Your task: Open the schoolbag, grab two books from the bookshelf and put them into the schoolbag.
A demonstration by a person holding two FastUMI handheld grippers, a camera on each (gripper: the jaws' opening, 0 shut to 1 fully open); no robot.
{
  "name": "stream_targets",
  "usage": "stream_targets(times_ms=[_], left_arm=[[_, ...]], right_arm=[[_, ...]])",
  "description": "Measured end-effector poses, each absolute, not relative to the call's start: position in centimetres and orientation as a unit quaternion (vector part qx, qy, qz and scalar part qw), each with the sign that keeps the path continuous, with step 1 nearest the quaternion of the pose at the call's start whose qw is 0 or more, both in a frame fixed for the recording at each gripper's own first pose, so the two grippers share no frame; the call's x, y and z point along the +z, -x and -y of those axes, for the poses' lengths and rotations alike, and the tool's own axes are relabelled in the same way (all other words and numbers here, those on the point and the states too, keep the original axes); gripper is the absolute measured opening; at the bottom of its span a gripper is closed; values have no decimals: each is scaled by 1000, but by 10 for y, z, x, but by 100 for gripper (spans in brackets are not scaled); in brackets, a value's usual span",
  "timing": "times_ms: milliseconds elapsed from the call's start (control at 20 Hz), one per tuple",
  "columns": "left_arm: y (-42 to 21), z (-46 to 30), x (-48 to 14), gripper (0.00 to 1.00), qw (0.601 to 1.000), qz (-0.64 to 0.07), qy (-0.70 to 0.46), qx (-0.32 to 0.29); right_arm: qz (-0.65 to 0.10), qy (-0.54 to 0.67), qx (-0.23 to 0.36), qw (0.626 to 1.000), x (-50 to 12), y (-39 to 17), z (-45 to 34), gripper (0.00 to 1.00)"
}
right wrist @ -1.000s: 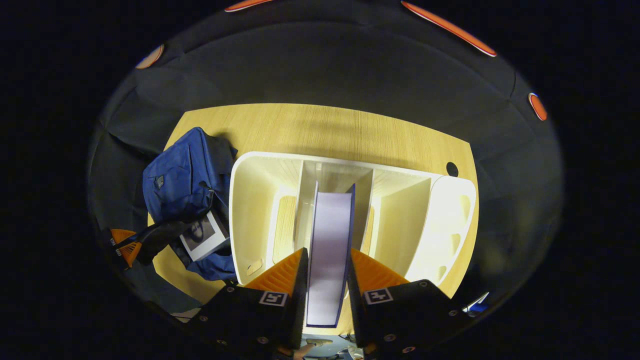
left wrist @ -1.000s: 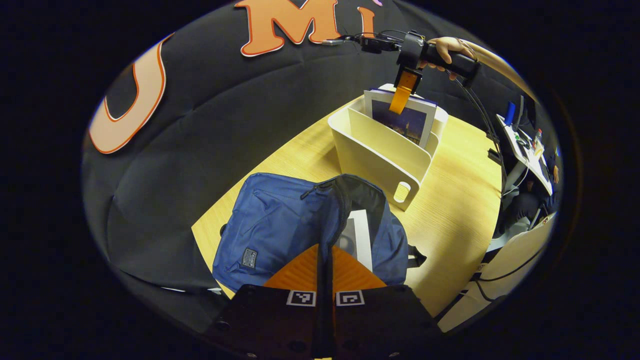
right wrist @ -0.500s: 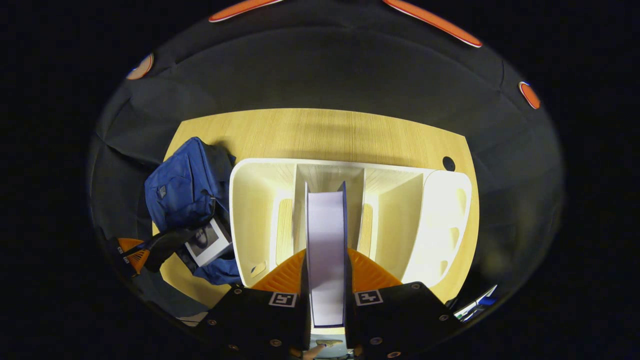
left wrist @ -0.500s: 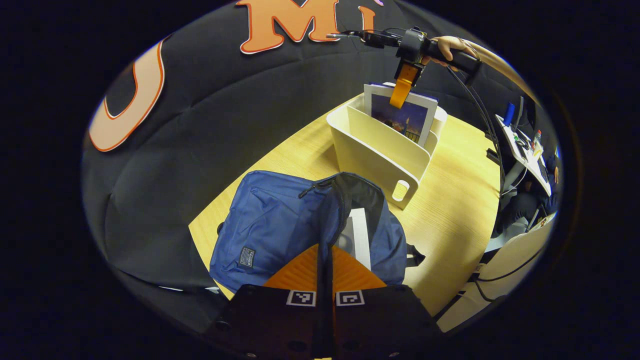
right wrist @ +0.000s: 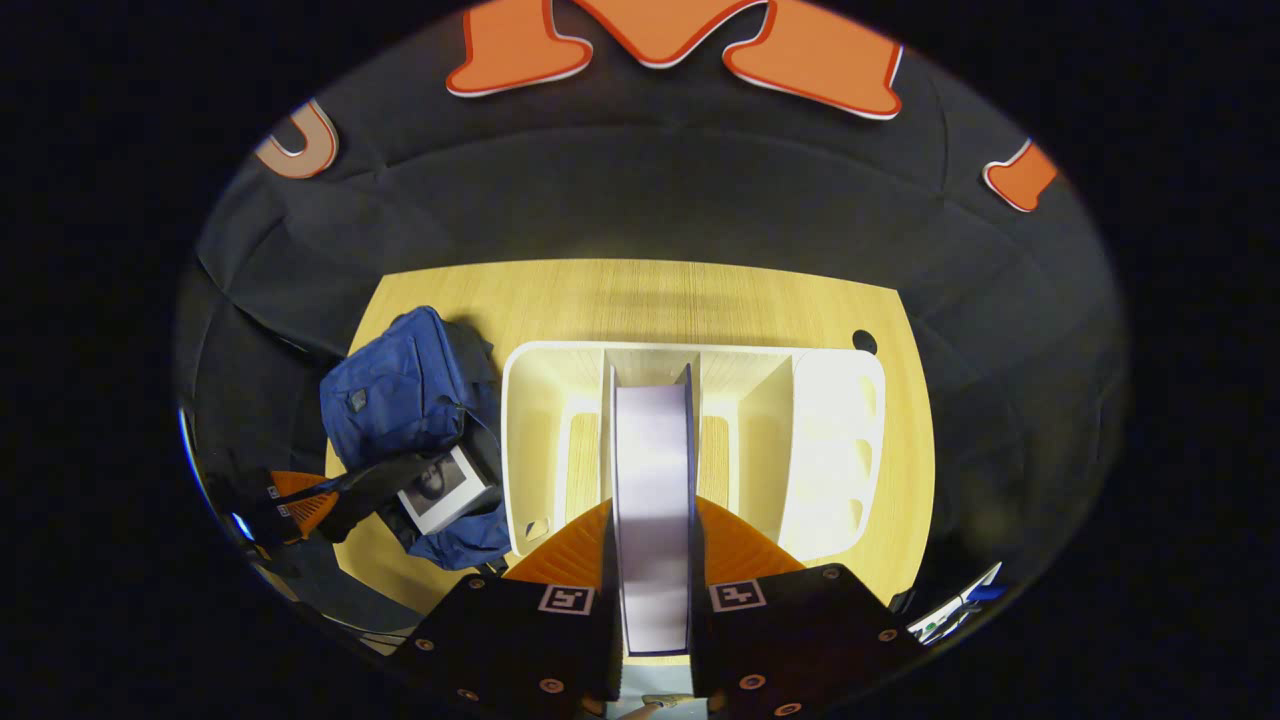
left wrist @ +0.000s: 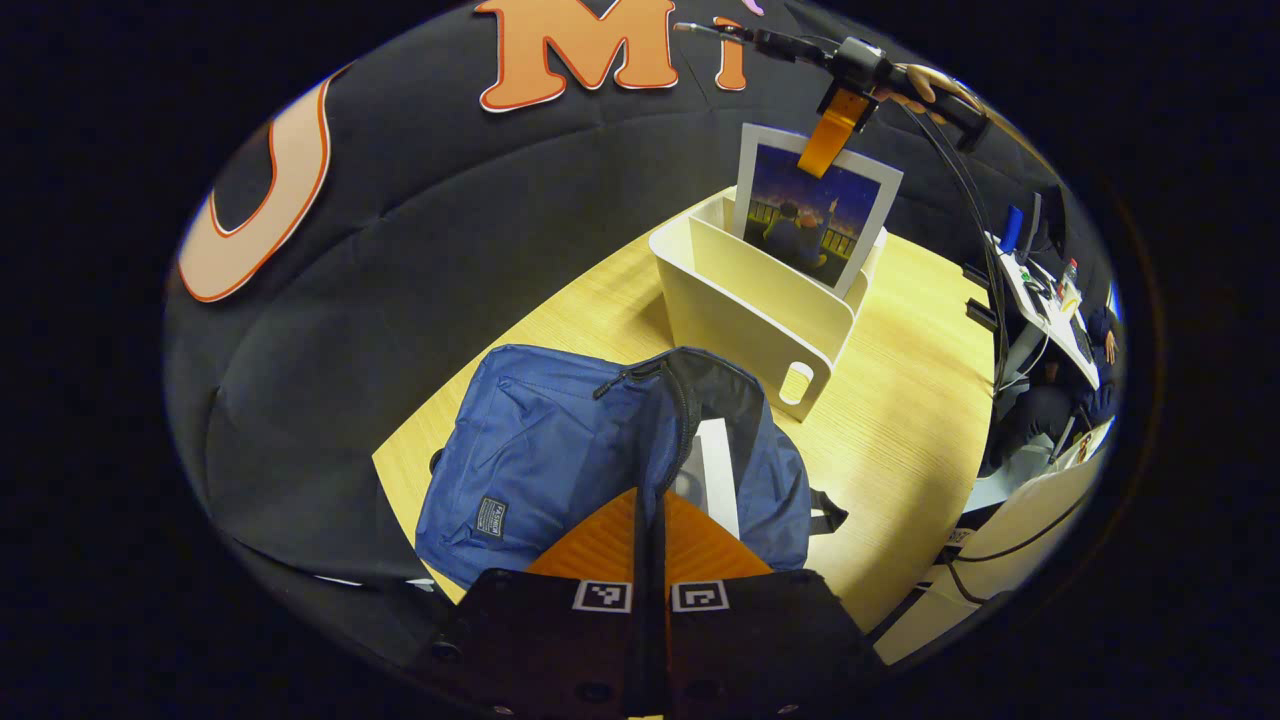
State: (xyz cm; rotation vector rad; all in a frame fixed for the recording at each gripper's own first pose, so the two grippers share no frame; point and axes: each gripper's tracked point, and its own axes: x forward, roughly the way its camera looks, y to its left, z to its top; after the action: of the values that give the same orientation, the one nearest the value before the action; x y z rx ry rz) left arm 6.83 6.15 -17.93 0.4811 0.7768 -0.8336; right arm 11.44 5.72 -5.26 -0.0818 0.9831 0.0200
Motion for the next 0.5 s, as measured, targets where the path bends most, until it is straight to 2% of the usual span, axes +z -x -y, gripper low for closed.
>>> stream_targets(times_ms=[500], left_arm=[[-66, -64, -181, 1, 812, -360, -226, -401]], right_arm=[[-372, -18, 0, 928, 34, -48, -51, 27]])
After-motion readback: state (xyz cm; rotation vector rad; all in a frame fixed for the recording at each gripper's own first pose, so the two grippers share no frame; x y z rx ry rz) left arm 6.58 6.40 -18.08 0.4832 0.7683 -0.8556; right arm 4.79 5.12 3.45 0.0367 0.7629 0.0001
